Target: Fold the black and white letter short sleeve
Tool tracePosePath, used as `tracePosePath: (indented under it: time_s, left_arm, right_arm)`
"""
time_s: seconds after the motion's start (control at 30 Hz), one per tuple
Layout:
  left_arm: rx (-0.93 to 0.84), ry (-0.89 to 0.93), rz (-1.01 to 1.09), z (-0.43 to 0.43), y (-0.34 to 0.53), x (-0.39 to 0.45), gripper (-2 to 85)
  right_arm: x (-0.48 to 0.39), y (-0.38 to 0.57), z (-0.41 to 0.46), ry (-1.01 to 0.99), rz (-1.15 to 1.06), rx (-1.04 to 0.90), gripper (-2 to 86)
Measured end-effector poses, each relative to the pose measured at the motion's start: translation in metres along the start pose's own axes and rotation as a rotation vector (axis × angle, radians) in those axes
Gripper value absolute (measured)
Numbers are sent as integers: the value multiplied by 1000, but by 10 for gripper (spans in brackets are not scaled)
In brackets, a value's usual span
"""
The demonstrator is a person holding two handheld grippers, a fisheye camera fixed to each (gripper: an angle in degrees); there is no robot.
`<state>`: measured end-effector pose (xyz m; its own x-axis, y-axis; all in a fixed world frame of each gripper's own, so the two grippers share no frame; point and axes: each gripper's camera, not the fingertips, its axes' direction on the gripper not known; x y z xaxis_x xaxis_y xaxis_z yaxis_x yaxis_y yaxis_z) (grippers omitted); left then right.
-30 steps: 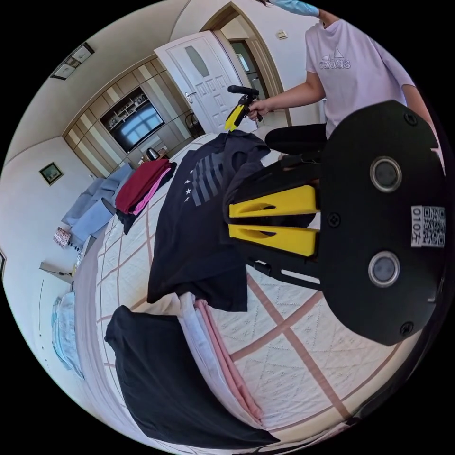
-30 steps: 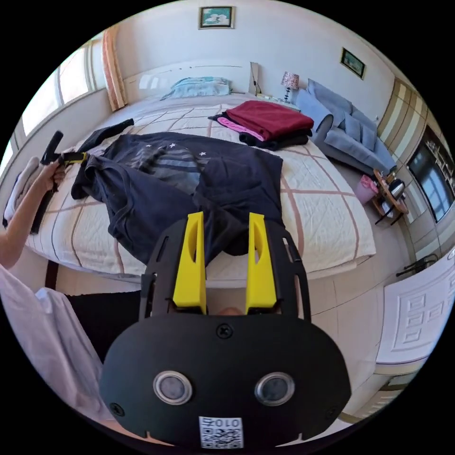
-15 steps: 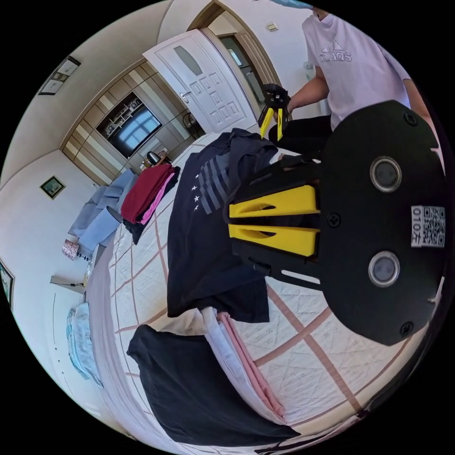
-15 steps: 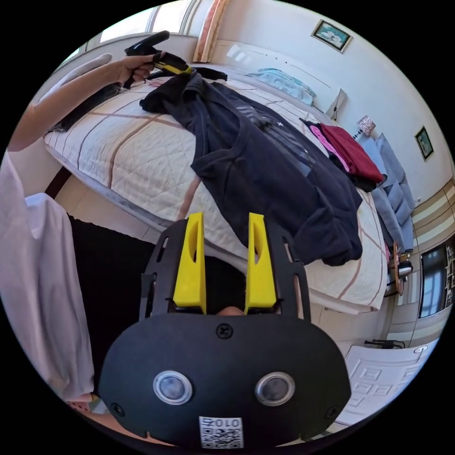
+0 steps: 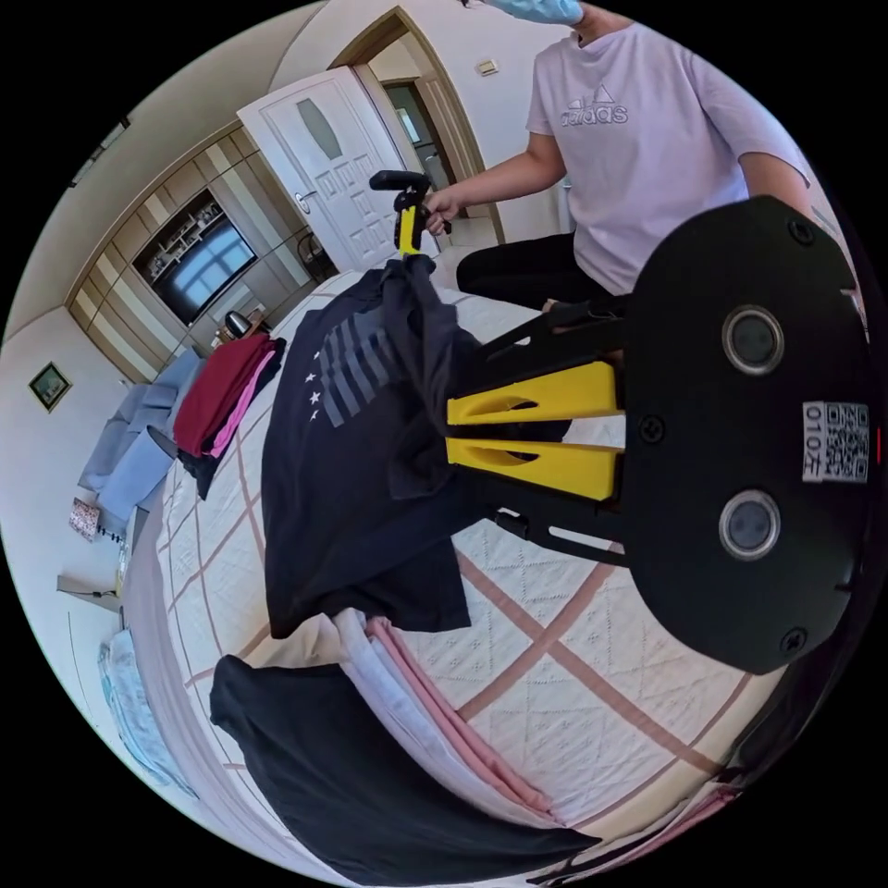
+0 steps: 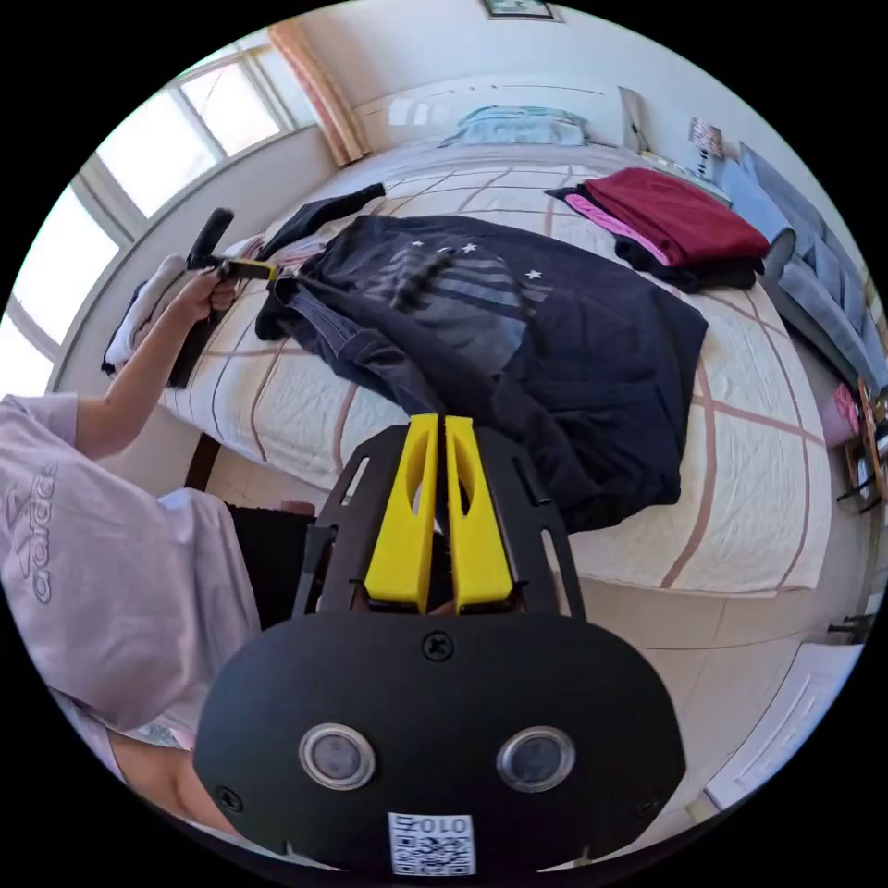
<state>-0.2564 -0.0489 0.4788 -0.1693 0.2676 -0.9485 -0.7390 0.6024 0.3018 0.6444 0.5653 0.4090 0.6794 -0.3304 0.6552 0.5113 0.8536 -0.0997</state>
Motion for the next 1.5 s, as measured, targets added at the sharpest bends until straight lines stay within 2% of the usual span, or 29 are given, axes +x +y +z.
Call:
tracePosePath:
  time_s: [0.17, 0.33, 0.53, 0.67, 0.87, 1.03, 1.17, 1.37, 1.5]
  left_arm:
    - [-44, -44, 29, 14, -2, 12, 8]
    - [-14, -17, 15, 11, 4, 20, 9]
    - [-3, -26, 46, 15, 11, 42, 13]
    - [9, -29, 174, 14, 19, 73, 21]
    - [-31, -210, 400, 17, 49, 140, 30]
    - [2, -344, 535, 28, 78, 203, 40]
    - [2, -578, 600, 53, 107, 253, 54]
    - [93, -587, 624, 43, 119, 288, 84]
    - [-17, -667, 762, 53, 116, 315, 98]
  right_arm:
    - [3, -23, 22, 1, -104, -98, 42]
    - [-4, -23, 24, -21, -156, -77, 66]
    - [-34, -14, 33, 241, -134, -37, 46]
    - [-40, -8, 26, 218, -118, -22, 27]
    - [-41, 28, -29, 209, -77, 78, 21]
    - [-54, 71, -63, 185, -26, 191, 24]
    - [-78, 92, -70, 178, -44, 228, 26]
    - [-107, 109, -72, 181, -45, 218, 27]
    - [-126, 116, -78, 184, -54, 242, 30]
